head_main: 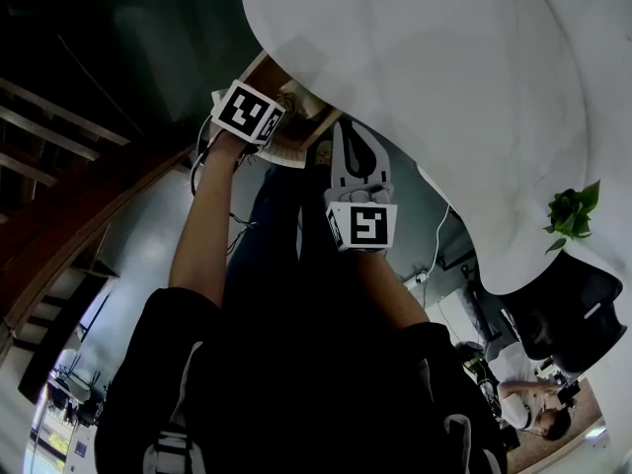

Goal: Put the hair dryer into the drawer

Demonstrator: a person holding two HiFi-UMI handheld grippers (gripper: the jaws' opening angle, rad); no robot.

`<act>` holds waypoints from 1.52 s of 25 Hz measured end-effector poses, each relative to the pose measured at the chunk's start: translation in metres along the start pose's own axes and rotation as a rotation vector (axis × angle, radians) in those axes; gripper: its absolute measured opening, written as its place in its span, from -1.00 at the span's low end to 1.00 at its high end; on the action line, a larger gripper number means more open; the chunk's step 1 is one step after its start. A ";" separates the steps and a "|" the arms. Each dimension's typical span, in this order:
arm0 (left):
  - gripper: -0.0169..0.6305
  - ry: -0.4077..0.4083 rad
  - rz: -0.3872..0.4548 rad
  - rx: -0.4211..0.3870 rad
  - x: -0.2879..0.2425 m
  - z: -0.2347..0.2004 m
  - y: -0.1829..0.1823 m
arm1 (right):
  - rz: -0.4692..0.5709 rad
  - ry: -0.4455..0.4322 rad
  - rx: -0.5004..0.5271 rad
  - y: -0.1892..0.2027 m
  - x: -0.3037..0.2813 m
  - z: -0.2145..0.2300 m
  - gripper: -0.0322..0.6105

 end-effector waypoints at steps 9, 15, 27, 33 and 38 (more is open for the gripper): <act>-0.38 -0.078 -0.213 -0.115 0.000 0.005 0.049 | 0.002 -0.006 0.000 -0.001 0.000 -0.003 -0.83; -0.47 -0.079 -0.236 -0.108 -0.007 0.004 0.049 | -0.005 0.003 -0.009 0.002 0.001 0.003 -0.83; -0.50 -0.051 -0.183 -0.031 -0.039 0.009 0.019 | -0.019 0.011 -0.014 0.006 0.000 0.005 -0.83; -0.50 -0.023 -0.153 -0.018 -0.058 0.011 0.012 | -0.024 0.014 -0.014 0.008 0.001 0.006 -0.83; -0.50 0.009 -0.116 -0.010 -0.072 0.016 0.009 | -0.032 0.021 -0.016 0.012 0.002 0.008 -0.83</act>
Point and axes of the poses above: the fingertips, and each gripper's own axes: x backward along the fingers, z to its right, y out of its underside, the point moved 2 cm from there along x, backward along the fingers, and after that the axes turned 4 degrees about -z, right-handed, at the moved point
